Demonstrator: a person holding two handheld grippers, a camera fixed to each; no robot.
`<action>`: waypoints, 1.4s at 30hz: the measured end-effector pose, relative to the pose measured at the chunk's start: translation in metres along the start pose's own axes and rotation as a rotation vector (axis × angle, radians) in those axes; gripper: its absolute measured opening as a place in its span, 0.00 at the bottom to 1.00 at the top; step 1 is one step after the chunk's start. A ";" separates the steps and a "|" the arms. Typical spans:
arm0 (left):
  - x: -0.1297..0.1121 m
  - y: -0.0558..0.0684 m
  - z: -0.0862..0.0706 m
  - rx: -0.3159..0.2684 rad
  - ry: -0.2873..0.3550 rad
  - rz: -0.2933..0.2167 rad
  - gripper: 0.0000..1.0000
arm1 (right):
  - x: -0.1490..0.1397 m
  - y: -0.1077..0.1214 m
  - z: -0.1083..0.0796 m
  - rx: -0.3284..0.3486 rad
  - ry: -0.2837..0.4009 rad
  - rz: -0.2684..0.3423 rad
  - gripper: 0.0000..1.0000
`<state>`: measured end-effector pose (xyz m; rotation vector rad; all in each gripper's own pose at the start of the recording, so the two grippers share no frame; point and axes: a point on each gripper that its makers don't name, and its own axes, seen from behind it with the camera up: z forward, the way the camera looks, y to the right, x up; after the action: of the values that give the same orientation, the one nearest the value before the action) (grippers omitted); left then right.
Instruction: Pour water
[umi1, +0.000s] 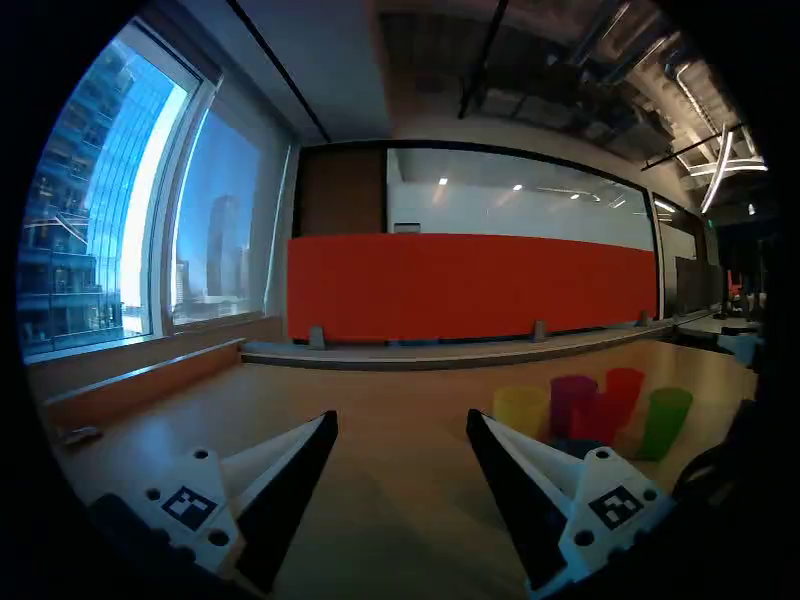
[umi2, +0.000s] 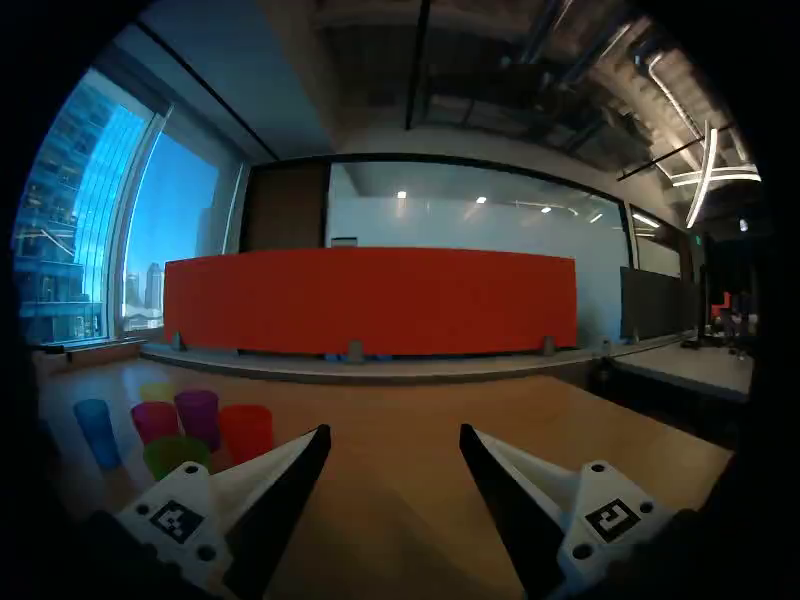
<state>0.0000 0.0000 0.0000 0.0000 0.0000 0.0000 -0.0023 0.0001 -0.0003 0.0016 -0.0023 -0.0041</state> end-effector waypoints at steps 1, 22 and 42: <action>0.000 0.000 0.000 0.000 0.000 0.001 0.96 | 0.000 0.000 0.000 0.000 -0.004 -0.001 1.00; 0.092 -0.005 0.012 -0.045 -0.012 -0.005 0.96 | 0.092 -0.017 0.003 0.082 -0.018 -0.009 1.00; 0.182 -0.005 0.022 -0.088 -0.037 -0.032 0.96 | 0.189 -0.031 0.014 0.148 -0.040 0.032 1.00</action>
<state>0.1818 -0.0051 0.0216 -0.0877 -0.0368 -0.0318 0.1865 -0.0312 0.0144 0.1490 -0.0423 0.0279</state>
